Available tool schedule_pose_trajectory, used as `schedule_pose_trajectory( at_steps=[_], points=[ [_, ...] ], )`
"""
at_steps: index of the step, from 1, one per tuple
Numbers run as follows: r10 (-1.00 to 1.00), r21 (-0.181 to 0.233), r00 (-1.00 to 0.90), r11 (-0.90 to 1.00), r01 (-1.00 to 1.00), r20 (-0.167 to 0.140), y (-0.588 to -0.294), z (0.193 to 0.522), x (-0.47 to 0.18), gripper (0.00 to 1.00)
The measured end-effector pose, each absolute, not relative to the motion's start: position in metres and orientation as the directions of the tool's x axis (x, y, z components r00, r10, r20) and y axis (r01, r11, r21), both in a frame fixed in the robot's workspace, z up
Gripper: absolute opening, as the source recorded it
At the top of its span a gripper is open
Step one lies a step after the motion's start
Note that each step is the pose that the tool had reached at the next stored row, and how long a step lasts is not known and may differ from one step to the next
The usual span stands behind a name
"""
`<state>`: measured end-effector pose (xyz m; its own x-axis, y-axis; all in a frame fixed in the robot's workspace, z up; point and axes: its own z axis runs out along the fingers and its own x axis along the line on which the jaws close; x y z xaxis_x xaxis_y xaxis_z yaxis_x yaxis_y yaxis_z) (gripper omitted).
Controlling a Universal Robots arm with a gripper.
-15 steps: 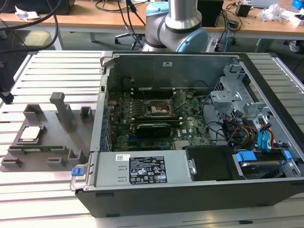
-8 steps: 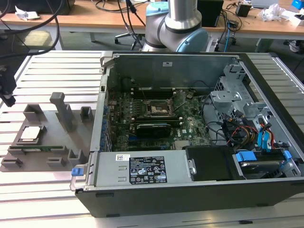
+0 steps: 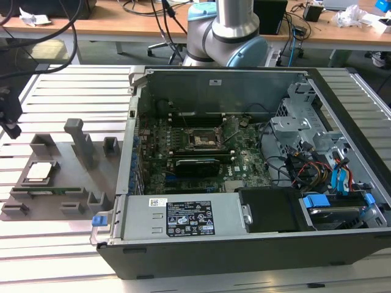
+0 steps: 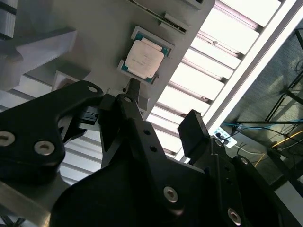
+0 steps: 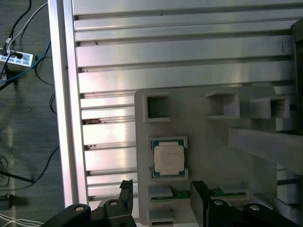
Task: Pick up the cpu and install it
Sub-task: 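Pick up the cpu and move it towards the insertion slot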
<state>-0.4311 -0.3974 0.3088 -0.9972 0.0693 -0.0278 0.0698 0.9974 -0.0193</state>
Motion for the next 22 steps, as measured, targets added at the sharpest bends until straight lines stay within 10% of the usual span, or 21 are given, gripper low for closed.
schedule_pose_trajectory(
  at_steps=[22],
  points=[
    [0.069,-0.019,-0.997,0.997,0.07,-0.028,-0.397,0.297,-0.431,0.6]
  ],
)
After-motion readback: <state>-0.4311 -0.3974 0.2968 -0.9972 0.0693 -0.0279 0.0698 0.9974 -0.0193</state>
